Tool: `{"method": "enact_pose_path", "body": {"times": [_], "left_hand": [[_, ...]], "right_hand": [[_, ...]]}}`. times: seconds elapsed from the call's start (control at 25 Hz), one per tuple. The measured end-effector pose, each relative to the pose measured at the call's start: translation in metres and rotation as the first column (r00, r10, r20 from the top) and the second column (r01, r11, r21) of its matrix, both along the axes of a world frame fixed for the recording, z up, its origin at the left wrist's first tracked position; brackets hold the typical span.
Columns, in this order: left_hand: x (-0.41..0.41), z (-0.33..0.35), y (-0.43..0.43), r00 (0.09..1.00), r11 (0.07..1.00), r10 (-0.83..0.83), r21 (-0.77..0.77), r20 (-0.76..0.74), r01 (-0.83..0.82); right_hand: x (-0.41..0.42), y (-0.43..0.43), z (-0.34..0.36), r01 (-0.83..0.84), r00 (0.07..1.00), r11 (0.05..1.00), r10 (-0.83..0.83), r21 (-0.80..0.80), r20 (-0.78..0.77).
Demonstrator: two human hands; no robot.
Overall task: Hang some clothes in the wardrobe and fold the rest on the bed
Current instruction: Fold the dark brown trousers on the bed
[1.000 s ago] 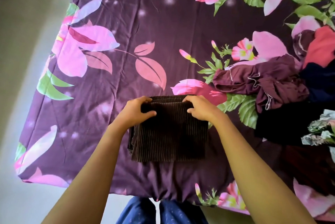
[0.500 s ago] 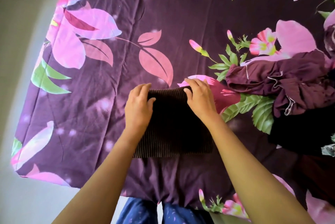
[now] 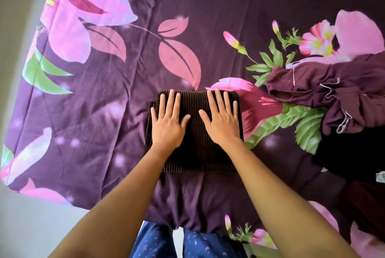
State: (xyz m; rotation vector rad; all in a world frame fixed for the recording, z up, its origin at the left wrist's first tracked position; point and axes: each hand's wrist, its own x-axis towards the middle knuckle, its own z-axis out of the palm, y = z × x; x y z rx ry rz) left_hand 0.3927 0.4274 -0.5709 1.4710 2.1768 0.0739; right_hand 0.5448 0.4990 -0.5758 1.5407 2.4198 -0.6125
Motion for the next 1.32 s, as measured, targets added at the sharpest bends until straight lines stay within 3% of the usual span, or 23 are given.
{"method": "enact_pose_path", "body": {"times": [0.08,0.16,0.28,0.36,0.56,0.68,0.8,0.96,1.08,1.2,1.32], "left_hand": [[0.004,0.008,-0.006,0.999,0.998,0.053,0.039,0.011,-0.053],[0.008,0.019,-0.014,0.968,0.969,0.231,0.070,0.098,-0.238],[0.009,0.032,-0.021,0.736,0.768,0.628,-0.048,0.252,-0.639],[0.008,0.036,-0.026,0.557,0.607,0.791,-0.199,0.254,-0.770],[0.000,0.035,-0.038,0.553,0.597,0.802,-0.327,0.224,-0.733],[-0.003,0.035,-0.039,0.470,0.546,0.837,-0.376,0.279,-0.749],[-0.001,0.043,-0.038,0.386,0.490,0.862,-0.343,0.329,-0.801],[-0.011,0.065,-0.046,0.344,0.460,0.848,-0.237,0.403,-0.856],[-0.049,0.089,-0.060,0.339,0.425,0.846,-0.135,0.413,-0.895],[-0.113,0.113,-0.073,0.413,0.444,0.828,0.006,0.380,-0.896],[-0.179,0.124,-0.084,0.538,0.521,0.776,0.146,0.329,-0.841]], "right_hand": [[0.004,-0.006,0.005,0.060,0.995,0.998,-0.057,0.037,-0.079],[0.013,-0.021,0.010,0.270,0.951,0.960,-0.255,0.071,-0.174],[0.026,-0.041,0.016,0.644,0.717,0.748,-0.664,-0.162,-0.215],[0.028,-0.048,0.018,0.705,0.637,0.656,-0.753,-0.268,-0.168],[0.028,-0.045,0.021,0.718,0.632,0.632,-0.768,-0.292,-0.106],[0.028,-0.042,0.026,0.716,0.592,0.599,-0.793,-0.358,-0.143],[0.019,-0.045,0.036,0.757,0.496,0.548,-0.837,-0.357,-0.233],[-0.010,-0.061,0.067,0.780,0.449,0.572,-0.793,-0.253,-0.412],[-0.052,-0.075,0.084,0.733,0.426,0.621,-0.738,-0.278,-0.523],[-0.112,-0.090,0.095,0.693,0.429,0.647,-0.724,-0.318,-0.540],[-0.167,-0.113,0.096,0.634,0.443,0.669,-0.725,-0.387,-0.527]]}}
